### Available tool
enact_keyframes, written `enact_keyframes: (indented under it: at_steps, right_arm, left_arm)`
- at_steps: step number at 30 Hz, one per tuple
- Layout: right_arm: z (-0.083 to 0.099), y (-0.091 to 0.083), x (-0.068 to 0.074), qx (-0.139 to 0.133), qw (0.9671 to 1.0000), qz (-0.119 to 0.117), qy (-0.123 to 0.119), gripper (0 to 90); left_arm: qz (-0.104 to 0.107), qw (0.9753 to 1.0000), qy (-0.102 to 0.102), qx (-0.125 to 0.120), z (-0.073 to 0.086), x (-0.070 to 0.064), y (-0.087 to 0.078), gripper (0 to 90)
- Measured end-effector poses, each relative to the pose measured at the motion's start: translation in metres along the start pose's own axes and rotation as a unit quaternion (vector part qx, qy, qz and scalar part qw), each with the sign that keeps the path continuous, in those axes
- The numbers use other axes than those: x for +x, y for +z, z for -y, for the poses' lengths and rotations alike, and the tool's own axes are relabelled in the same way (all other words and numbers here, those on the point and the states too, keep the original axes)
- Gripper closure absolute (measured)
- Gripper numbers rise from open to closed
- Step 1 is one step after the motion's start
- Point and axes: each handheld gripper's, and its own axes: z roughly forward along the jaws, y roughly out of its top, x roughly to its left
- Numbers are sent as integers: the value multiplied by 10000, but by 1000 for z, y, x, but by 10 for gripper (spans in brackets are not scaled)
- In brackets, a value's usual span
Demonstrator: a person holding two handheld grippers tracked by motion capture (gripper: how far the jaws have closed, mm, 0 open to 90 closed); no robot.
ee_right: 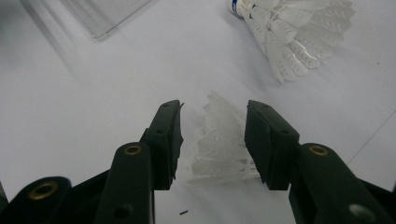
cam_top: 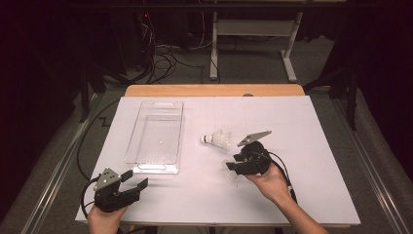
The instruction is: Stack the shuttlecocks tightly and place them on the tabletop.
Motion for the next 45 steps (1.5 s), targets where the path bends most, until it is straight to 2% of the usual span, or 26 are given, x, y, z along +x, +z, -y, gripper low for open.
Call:
enact_keyframes:
  at_steps: [19, 32, 33, 45]
  right_arm:
    - [0, 5, 1, 203, 9997, 95, 31, 582]
    - [1, 2, 0, 189, 9996, 189, -108, 681]
    - [1, 2, 0, 199, 9996, 194, -58, 686]
    - [2, -2, 0, 164, 9996, 216, -113, 783]
  left_arm:
    - [6, 10000, -12, -39, 0, 0, -1, 333]
    - [6, 10000, -8, -24, 0, 0, -1, 333]
    - [4, 10000, -10, -27, 0, 0, -1, 333]
    - [12, 10000, -5, -32, 0, 0, -1, 333]
